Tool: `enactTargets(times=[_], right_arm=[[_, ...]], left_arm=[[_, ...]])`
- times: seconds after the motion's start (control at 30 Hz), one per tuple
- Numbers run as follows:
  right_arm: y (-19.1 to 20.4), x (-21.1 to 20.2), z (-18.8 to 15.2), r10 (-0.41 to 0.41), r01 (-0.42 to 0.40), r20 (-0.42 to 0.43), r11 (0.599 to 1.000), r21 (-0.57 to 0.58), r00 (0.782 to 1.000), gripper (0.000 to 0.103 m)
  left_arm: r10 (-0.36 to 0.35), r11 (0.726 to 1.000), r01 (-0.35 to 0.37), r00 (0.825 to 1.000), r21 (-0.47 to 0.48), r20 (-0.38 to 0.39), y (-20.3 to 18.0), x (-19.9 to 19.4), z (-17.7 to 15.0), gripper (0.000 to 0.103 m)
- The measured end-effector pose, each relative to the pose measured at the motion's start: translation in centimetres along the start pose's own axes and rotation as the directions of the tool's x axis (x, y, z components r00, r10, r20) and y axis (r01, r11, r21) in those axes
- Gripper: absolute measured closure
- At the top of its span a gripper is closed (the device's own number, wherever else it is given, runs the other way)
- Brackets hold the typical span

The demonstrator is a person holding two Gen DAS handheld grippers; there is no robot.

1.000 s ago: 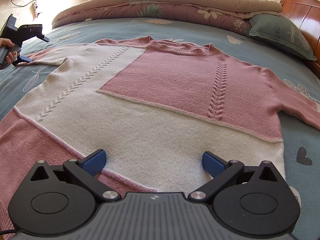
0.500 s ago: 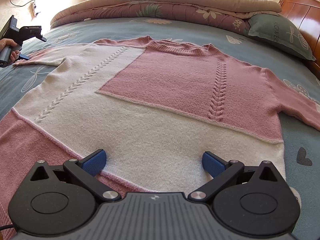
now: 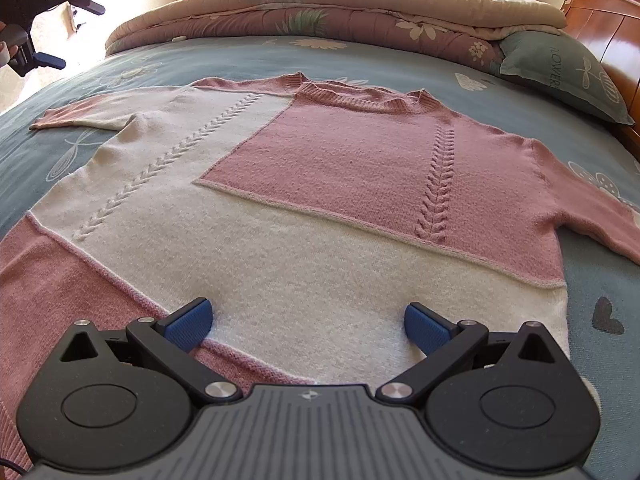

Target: Fold clothes

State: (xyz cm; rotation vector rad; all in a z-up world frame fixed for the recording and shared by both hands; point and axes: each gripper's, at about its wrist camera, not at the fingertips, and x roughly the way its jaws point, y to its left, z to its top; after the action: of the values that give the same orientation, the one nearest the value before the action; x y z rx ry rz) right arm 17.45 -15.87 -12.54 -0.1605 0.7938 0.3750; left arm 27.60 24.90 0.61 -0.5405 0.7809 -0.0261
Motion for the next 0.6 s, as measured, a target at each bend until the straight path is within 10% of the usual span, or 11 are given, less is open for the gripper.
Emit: enactTargets(times=[0.33, 0.6], right_arm=[[-0.5, 0.3, 0.4, 0.036, -0.036, -0.025, 0.999, -0.010, 0.999, 0.000], [-0.5, 0.4, 0.7, 0.038, -0.039, -0.041, 0.999, -0.016, 0.998, 0.000]], left_arm=[[-0.144, 0.984, 0.159, 0.977, 0.084, -0.155, -6.6, -1.1, -15.2, 0.001], [-0.072, 0.996, 0.078, 0.986, 0.033, -0.151, -2.7, -1.9, -23.2, 0.001]])
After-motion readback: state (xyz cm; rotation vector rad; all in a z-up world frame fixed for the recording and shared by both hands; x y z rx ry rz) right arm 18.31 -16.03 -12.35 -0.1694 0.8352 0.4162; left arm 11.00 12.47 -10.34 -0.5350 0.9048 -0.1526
